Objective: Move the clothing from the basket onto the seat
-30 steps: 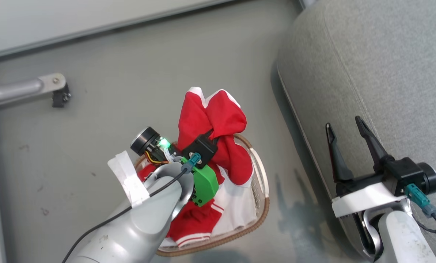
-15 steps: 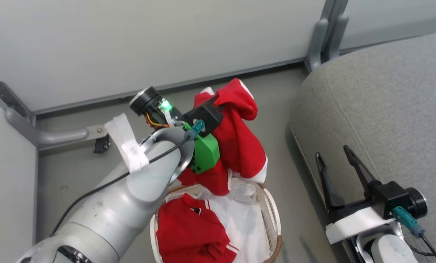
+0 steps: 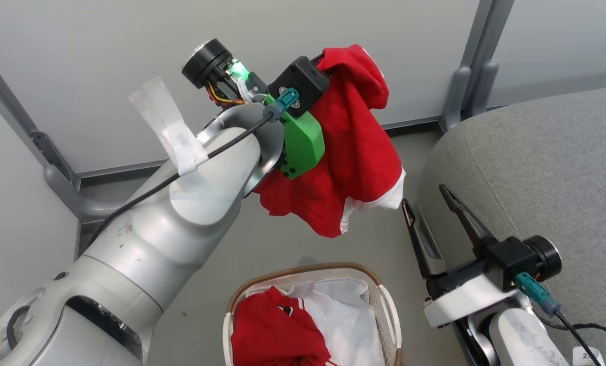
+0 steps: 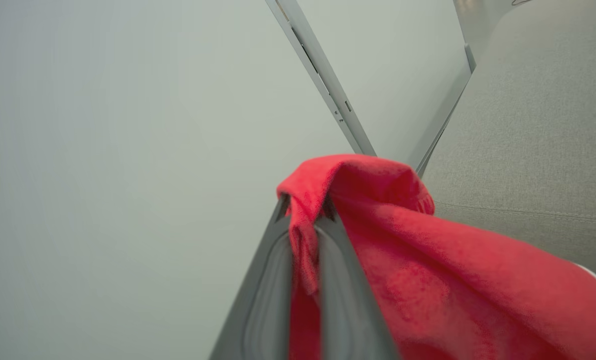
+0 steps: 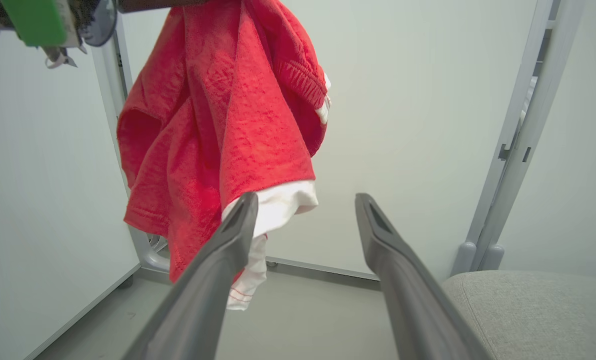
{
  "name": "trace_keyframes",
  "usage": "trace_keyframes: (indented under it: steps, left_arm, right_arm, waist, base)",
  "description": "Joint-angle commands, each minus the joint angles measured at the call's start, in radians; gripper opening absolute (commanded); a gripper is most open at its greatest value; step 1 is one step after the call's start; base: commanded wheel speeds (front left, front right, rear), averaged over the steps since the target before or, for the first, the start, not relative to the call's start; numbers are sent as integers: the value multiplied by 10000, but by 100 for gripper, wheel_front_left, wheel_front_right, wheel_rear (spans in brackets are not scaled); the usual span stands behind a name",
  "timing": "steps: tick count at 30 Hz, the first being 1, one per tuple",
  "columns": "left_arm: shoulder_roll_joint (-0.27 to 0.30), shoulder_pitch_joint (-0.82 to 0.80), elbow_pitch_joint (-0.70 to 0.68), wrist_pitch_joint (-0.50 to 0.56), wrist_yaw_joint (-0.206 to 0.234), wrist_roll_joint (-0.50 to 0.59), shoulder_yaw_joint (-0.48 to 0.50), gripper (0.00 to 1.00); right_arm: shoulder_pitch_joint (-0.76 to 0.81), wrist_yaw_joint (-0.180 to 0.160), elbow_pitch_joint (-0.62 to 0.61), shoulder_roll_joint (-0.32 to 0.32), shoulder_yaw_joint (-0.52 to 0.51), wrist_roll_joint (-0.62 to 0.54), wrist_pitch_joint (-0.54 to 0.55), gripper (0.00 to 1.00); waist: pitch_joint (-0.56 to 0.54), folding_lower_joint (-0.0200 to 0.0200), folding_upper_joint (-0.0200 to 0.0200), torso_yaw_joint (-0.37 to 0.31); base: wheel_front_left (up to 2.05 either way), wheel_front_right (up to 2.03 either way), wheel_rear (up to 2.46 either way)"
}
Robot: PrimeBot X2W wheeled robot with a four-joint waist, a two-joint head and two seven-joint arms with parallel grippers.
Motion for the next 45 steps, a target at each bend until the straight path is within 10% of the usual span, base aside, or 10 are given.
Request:
trace_keyframes:
  steps: [1,34,35,36,40,45]
  left_arm:
    - [5,-217,-69,40,-20,-106,-26,0]
    - [-215,-442,-854,64,83,-1113,-996,0]
    - [-214,-398,-866,61,96,-1134,-1029,0]
    - [-213,-340,-877,53,105,-1175,-1075,0]
    - [-215,-142,-789,35,173,-1289,-1176,0]
    - [-215,68,-583,-67,246,-1440,-1206,0]
  right_arm:
    - [-251,-7,25,-36,90,-20,-21,100]
    - [-1934,-7,1253,-38,887,355,-21,100]
    - [-2020,-7,1247,-40,836,350,-21,95]
    - [-2106,-7,1302,-38,799,354,-21,49]
    - [-2299,-7,1464,-38,701,251,-21,0]
    - [-2339,-7,1646,-38,665,173,-21,0]
  waist:
    - [-22,1,0,48]
    - [-214,1,0,1021]
    - [-215,1,0,1034]
    - [-216,1,0,1052]
    - [-226,1,0,1086]
    - [-220,1,0,1072]
  base:
    - [0,0,0]
    - [0,0,0]
    - [0,0,0]
    - [0,0,0]
    - [0,0,0]
    - [0,0,0]
